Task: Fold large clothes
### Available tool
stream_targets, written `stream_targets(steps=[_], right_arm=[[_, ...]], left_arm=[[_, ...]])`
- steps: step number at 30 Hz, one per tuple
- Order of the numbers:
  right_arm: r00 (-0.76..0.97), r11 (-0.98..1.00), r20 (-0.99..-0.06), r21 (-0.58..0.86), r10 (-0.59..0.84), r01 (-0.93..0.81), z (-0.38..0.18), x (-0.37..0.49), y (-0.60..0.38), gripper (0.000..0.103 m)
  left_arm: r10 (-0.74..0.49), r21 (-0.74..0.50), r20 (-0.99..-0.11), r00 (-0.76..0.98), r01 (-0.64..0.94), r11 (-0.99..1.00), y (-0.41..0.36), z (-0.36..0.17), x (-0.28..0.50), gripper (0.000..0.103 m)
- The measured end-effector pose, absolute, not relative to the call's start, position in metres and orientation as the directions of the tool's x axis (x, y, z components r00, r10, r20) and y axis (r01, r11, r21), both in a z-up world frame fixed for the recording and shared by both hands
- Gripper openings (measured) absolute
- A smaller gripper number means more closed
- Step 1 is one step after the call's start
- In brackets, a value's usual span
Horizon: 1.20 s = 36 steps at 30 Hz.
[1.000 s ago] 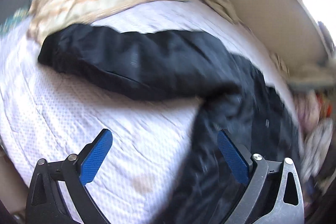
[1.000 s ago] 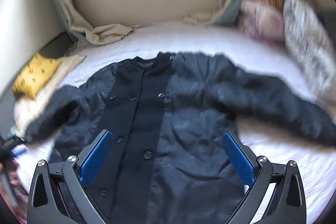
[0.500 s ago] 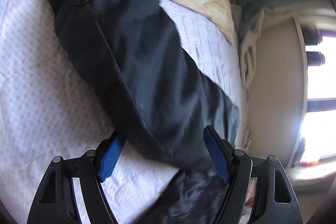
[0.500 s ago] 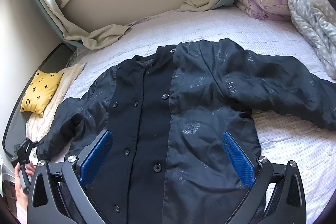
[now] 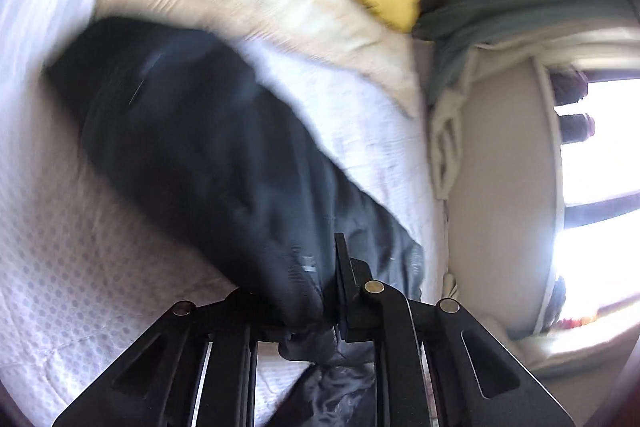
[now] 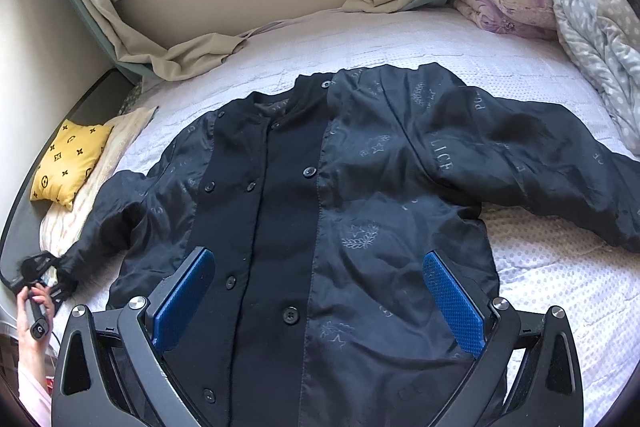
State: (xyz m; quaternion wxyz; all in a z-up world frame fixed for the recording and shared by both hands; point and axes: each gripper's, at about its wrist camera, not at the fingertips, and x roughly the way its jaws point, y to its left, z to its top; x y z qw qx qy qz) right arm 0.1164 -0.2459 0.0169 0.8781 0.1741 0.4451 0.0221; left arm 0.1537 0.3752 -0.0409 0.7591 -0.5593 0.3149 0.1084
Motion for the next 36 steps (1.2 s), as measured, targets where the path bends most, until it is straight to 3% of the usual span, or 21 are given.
stream_targets(steps=[7,11,16,22,29,32,34,36], right_arm=[[0.606,0.942,-0.776,0.312,0.177,0.124,0.02,0.113,-0.251,0.103],[0.603,0.945,-0.781,0.3,0.163,0.133,0.018,0.114,-0.253,0.103],[0.603,0.946,-0.784,0.292,0.15,0.144,0.019,0.115,-0.255,0.103],[0.613,0.944,-0.777,0.295,0.145,0.15,0.023,0.115,-0.261,0.103],[0.619,0.933,-0.775,0.308,0.132,0.187,0.024,0.113,-0.278,0.103],[0.616,0.933,-0.778,0.301,0.122,0.195,0.025,0.113,-0.282,0.103],[0.618,0.936,-0.777,0.296,0.121,0.189,0.025,0.112,-0.282,0.103],[0.611,0.943,-0.784,0.278,0.113,0.183,0.024,0.112,-0.28,0.103]], left_arm=[[-0.062,-0.616,-0.559,0.827,-0.364,0.698,0.301,0.059,0.175,0.017],[-0.067,-0.506,-0.521,0.851,-0.244,0.827,0.235,0.105,0.195,0.017],[-0.1,-0.37,-0.518,0.85,-0.117,0.922,0.142,0.126,0.218,0.017],[-0.169,-0.258,-0.612,0.772,0.007,0.966,0.027,0.079,0.236,0.017],[-0.158,-0.111,-0.749,0.643,0.113,0.987,-0.063,-0.003,0.235,0.02],[-0.175,-0.109,-0.799,0.575,0.147,0.983,-0.078,-0.029,0.231,0.043],[-0.165,-0.089,-0.819,0.55,0.163,0.983,-0.083,-0.036,0.225,0.07],[-0.155,-0.061,-0.827,0.541,0.187,0.98,-0.087,-0.036,0.215,0.083]])
